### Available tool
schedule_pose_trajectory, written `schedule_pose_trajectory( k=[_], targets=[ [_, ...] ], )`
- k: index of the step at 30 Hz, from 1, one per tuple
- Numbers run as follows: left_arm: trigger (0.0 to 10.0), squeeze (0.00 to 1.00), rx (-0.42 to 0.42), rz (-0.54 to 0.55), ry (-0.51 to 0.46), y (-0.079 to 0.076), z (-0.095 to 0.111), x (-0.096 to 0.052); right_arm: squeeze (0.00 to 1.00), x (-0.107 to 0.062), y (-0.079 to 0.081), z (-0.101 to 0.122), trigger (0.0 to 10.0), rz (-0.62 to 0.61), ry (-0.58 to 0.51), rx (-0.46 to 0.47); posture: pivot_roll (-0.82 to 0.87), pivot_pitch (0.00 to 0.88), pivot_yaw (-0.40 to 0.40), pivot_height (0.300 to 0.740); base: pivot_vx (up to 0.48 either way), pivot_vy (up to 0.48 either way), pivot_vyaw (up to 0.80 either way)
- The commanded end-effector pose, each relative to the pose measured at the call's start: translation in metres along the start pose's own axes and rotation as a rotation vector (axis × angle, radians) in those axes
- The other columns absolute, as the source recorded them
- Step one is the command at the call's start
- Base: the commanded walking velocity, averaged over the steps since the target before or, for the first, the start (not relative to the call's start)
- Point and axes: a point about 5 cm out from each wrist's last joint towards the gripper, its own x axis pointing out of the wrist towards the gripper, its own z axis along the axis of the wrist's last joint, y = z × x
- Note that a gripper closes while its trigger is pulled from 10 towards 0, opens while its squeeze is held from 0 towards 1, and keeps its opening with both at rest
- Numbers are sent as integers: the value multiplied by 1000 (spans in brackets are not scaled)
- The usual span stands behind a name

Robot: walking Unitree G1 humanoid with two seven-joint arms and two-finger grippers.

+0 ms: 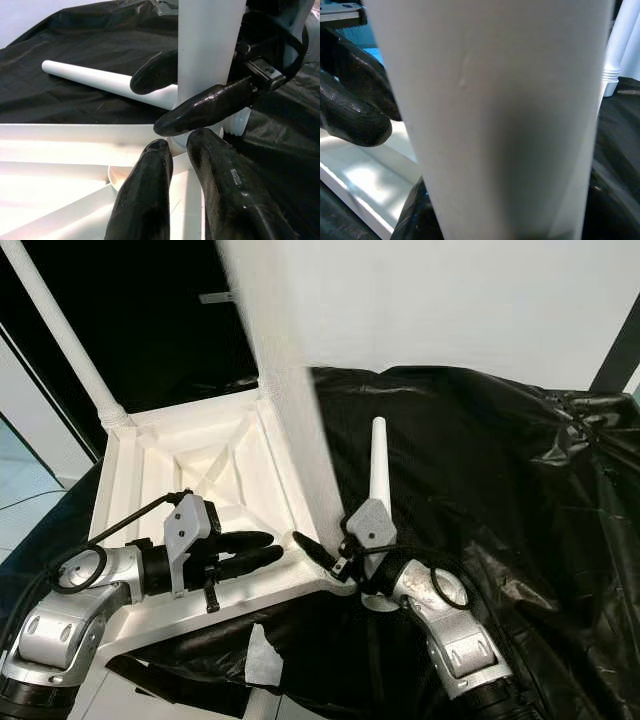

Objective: Building children table

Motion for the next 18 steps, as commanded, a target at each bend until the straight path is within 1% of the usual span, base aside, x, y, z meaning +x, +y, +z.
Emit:
schedule_pose_trajectory(
  k=[1, 2, 3, 4, 5, 6, 7, 9, 10, 12, 16, 17, 18],
  targets=[
    [10000, 0, -1, 87, 2, 4, 0, -1, 0, -10, 9, -33, 10000, 6, 163, 88, 34, 0, 58, 740, 0, 0, 0],
    [10000, 0, -1, 87, 2, 4, 0, 0, 0, -11, 7, -34, 10000, -15, 156, 139, 34, 0, 58, 740, 0, 0, 0],
    [10000, 0, -1, 87, 2, 4, 0, 0, 0, -11, 7, -34, 10000, -15, 156, 139, 34, 0, 58, 740, 0, 0, 0],
    [10000, 0, 0, 87, 2, 4, 0, 0, 0, -11, 6, -34, 10000, -28, 147, 166, 35, 0, 58, 740, 0, 0, 0],
    [10000, 0, 0, 87, 2, 4, 0, 0, 0, -11, 6, -34, 10000, -28, 147, 166, 35, 0, 58, 740, 0, 0, 0],
    [10000, 0, 0, 87, 1, 4, 0, 0, 0, -10, 4, -33, 10000, -40, 135, 195, 35, 0, 58, 740, 0, 0, 0],
    [10000, 0, 0, 87, 1, 4, 0, 0, 0, -10, 4, -33, 10000, -40, 135, 195, 35, 0, 58, 740, 0, 0, 0],
    [10000, 0, 2, 88, 0, 5, 1, 0, 0, -9, 0, -30, 10000, -101, 101, 321, 34, 0, 61, 740, 0, 0, 0],
    [10000, 0, 2, 88, 0, 5, 1, 0, 0, -9, 0, -30, 10000, -101, 101, 321, 34, 0, 61, 740, 0, 0, 0],
    [10000, 0, 5, 87, 0, 5, 1, 0, 0, -9, 1, -30, 10000, -128, 86, 377, 33, 0, 62, 740, 0, 0, 0],
    [10000, 0, 5, 87, -1, 5, 2, 0, 0, -9, 2, -30, 10000, -132, 83, 387, 34, 0, 62, 740, 0, 0, 0],
    [10000, 0, 7, 86, -1, 5, 2, -1, 0, -9, 4, -30, 10000, -130, 79, 380, 34, 0, 61, 740, 0, 0, 0],
    [10000, 0, 7, 85, -1, 5, 2, -1, 0, -10, 7, -27, 10000, -133, 46, 334, 35, 0, 60, 740, 0, 0, 0]
  ],
)
